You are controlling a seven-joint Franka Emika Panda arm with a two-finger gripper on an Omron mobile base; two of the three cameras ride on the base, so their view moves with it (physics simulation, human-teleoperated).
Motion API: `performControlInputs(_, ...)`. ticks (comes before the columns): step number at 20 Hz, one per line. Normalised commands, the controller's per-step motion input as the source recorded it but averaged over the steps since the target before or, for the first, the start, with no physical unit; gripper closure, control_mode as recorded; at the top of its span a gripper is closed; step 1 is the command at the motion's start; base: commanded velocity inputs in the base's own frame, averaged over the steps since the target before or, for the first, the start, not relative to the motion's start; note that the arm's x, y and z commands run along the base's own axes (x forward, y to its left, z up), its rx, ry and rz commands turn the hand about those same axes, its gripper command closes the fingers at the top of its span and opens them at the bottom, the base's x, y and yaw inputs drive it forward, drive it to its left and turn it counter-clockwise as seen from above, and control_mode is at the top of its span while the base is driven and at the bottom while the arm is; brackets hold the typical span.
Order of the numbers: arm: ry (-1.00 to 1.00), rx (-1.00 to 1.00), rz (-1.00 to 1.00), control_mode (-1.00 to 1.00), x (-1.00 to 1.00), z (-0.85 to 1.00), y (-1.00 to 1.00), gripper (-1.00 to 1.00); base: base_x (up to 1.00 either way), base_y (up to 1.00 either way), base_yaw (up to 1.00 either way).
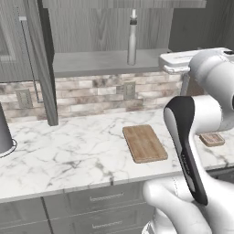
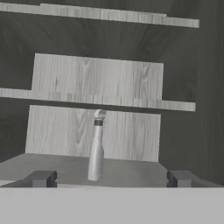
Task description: Grab the spray bottle from the cabinet, then place it next to the cutting board for sanitizing. Then grab the dish brush from the countertop next to the sink and place it next to the cutting board.
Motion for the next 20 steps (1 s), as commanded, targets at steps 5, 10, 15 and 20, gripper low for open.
performControlInputs(5,0.01,0.04,0.01,-1.0,0.15,0.07,0.03,-1.0,0.0,0.0,0.0)
performControlInputs(10,0.06,0.1,0.03,-1.0,0.19,0.0,0.01,-1.0,0.0,0.0,0.0)
performControlInputs(15,0.09,0.07,0.02,-1.0,0.46,-0.03,0.09,-1.0,0.0,0.0,0.0)
performControlInputs(20,0.04,0.0,0.0,-1.0,0.44,0.0,0.18,-1.0,0.0,0.0,0.0)
